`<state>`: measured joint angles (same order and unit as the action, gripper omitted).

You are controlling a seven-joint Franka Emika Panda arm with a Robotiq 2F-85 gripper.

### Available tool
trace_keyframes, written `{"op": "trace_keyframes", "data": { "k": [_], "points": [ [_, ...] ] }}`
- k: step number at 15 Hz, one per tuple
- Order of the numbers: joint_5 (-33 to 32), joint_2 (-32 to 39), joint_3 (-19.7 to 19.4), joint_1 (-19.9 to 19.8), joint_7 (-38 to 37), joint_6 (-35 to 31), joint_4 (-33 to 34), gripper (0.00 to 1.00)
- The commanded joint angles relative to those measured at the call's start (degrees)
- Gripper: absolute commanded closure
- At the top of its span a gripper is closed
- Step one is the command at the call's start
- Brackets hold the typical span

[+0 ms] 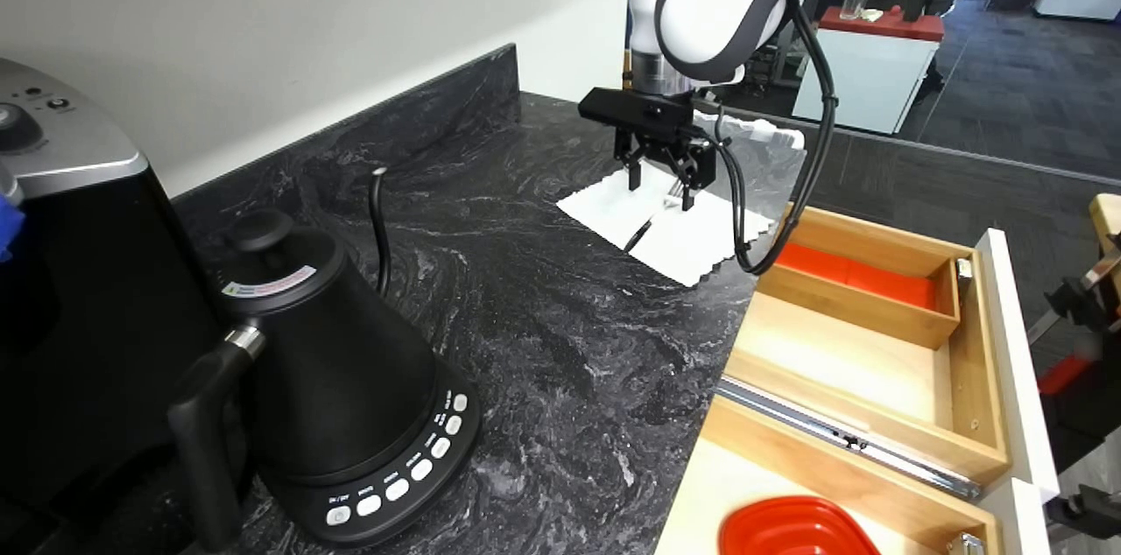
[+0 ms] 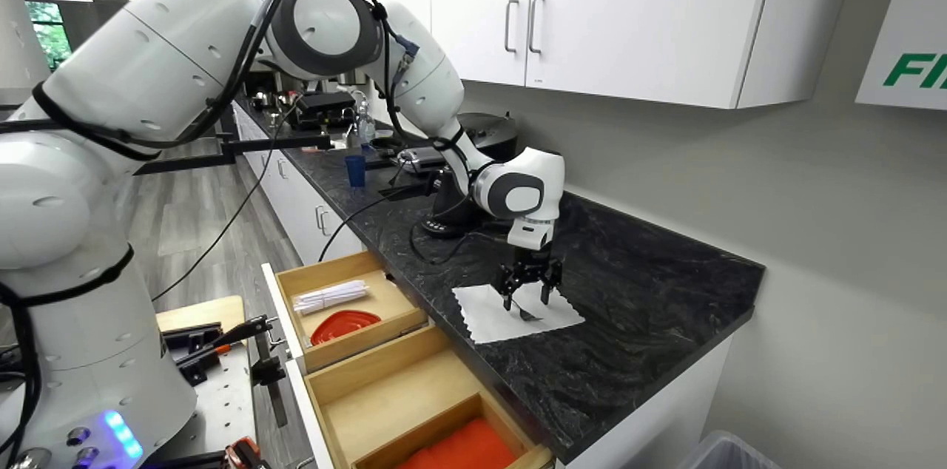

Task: Put the silver fork inside the open drawer on the right

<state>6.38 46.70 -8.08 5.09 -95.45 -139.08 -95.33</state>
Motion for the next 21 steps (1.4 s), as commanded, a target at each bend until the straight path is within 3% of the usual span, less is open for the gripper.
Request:
{"op": "trace_keyframes", "data": {
  "k": [1,15,16,18,21],
  "points": [
    [0.77,0.48,0.71,-0.67,0.86,-1.02,1.12,0.00],
    [0.51,-3.24,0.38,0.58,-0.17,0.14,-2.90,0.00],
    [0.46,-3.26,0.34,0.60,-0.15,0.10,-3.09,0.25],
    [0.60,-3.18,0.42,0.43,-0.12,0.64,-3.15,0.32],
    [0.66,-3.15,0.40,0.40,-0.18,0.64,-3.22,0.53]
  ]
}}
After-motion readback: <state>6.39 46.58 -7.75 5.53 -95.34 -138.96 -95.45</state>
